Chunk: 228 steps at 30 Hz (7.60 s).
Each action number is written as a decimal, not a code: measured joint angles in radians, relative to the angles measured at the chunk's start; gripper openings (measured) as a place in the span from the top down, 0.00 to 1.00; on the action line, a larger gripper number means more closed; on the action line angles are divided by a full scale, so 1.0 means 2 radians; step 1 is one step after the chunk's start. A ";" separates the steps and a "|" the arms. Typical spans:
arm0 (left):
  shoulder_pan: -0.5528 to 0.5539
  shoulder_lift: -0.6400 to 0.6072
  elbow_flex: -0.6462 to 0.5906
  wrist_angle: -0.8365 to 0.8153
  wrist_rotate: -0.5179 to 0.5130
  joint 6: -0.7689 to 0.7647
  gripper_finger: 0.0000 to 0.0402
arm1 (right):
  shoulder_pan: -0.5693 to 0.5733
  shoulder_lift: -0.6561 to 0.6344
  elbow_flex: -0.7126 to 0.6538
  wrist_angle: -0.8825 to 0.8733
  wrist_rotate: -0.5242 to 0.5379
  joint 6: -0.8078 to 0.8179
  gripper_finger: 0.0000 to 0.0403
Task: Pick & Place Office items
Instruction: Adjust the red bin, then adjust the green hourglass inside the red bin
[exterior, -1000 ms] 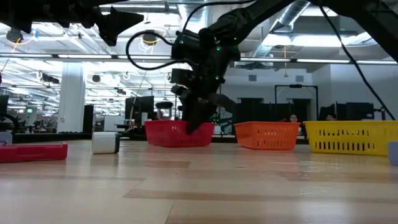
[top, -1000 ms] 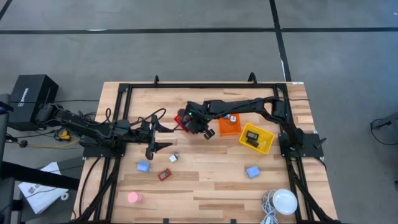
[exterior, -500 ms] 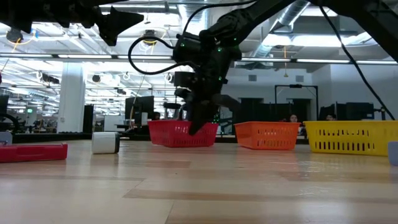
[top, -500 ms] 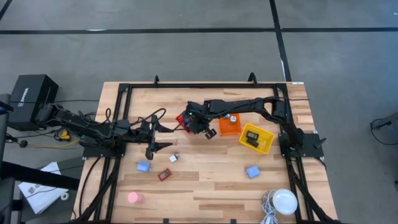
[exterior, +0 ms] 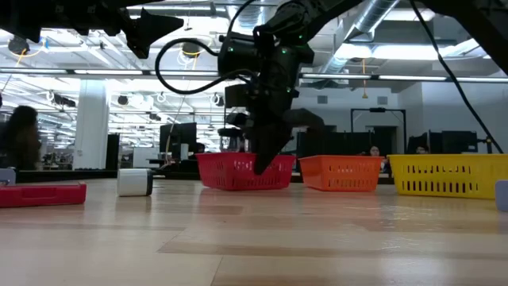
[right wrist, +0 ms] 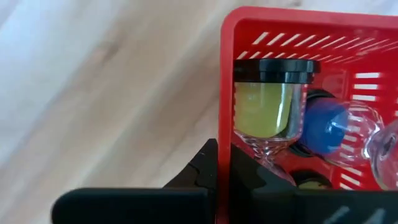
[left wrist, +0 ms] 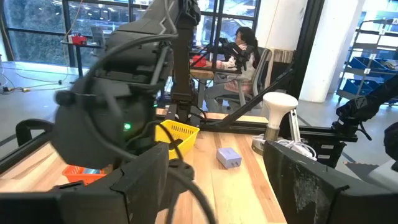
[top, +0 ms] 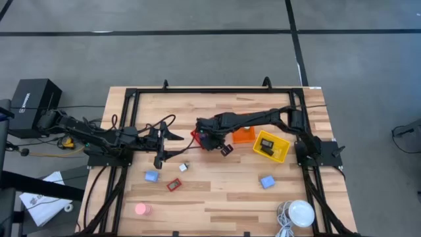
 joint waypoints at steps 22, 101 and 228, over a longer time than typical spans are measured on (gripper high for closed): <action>0.000 0.000 0.000 0.000 0.000 0.000 0.36 | 0.025 0.001 0.014 -0.017 -0.001 0.091 0.81; 0.000 0.000 0.000 0.007 0.000 0.000 0.36 | -0.015 -0.044 -0.040 0.017 -0.016 0.006 0.56; -0.001 0.000 0.000 0.007 0.000 0.000 0.36 | -0.008 -0.027 -0.008 -0.122 0.001 0.064 0.45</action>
